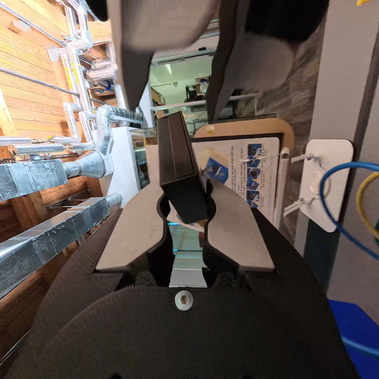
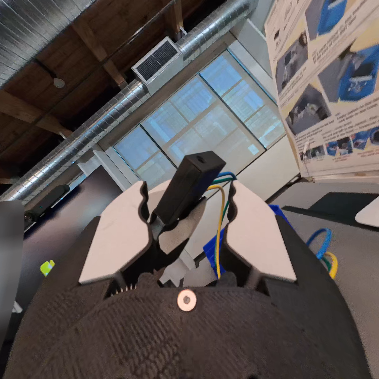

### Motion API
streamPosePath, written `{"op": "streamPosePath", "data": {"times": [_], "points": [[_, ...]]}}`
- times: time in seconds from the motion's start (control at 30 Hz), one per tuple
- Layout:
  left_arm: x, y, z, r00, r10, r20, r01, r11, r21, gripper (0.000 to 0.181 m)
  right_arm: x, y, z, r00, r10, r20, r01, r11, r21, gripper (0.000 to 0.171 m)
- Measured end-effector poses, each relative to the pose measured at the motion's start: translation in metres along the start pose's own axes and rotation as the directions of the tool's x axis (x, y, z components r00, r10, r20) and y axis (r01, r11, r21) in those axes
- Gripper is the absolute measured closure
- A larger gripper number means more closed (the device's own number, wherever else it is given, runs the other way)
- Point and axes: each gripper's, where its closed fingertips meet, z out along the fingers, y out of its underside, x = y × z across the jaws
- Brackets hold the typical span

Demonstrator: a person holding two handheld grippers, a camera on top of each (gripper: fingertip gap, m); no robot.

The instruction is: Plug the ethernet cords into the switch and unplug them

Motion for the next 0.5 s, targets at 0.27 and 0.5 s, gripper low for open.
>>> {"op": "streamPosePath", "data": {"times": [0.27, 0.5], "points": [[0.055, -0.007, 0.013, 0.992, 0.116, -0.059, -0.119, 0.991, -0.056, 0.147, 0.053, 0.031, 0.009, 0.974, 0.223, -0.043, -0.225, 0.971, -0.078, 0.126], [0.090, 0.004, -0.026, 0.941, -0.054, -0.334, 0.035, 0.997, -0.063, 0.109, 0.065, 0.061, 0.015, 0.962, 0.272, -0.002, -0.267, 0.940, -0.213, 0.139]]}}
